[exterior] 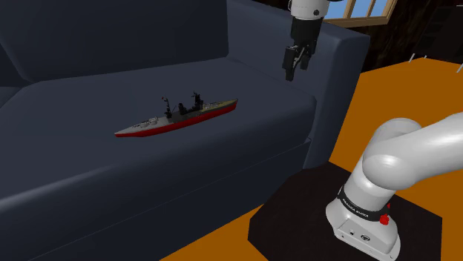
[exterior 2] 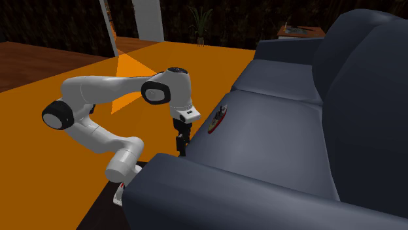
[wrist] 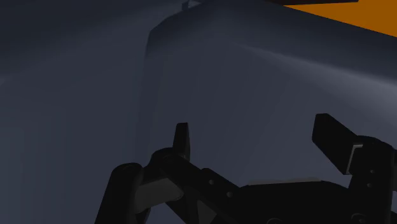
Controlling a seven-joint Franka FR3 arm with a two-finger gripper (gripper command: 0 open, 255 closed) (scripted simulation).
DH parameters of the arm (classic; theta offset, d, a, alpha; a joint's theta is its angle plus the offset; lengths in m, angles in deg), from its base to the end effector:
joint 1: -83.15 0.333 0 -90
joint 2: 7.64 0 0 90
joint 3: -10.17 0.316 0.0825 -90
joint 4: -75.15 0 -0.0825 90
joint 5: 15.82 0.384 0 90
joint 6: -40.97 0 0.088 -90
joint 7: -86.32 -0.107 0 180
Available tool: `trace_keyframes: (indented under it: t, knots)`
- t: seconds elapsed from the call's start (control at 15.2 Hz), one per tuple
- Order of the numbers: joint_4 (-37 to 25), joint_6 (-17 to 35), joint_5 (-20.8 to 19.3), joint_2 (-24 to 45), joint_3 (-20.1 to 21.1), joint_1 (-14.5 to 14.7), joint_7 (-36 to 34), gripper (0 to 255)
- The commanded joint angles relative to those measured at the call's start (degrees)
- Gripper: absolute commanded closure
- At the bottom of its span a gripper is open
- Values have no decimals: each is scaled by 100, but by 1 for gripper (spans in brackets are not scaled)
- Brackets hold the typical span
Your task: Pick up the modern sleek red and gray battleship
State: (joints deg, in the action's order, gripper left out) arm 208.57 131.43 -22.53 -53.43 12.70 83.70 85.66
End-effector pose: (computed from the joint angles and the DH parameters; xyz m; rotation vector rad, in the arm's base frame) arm 0.3045 0.0086 0.6091 2.9928 0.0415 0.0791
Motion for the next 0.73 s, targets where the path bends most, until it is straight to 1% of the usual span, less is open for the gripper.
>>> trace_keyframes:
  t: [0.0, 0.66]
  knots:
    - [0, 0, 0, 0, 0, 0, 0, 0]
    - [-1033, 569, 429, 1506, 413, 731, 642, 0]
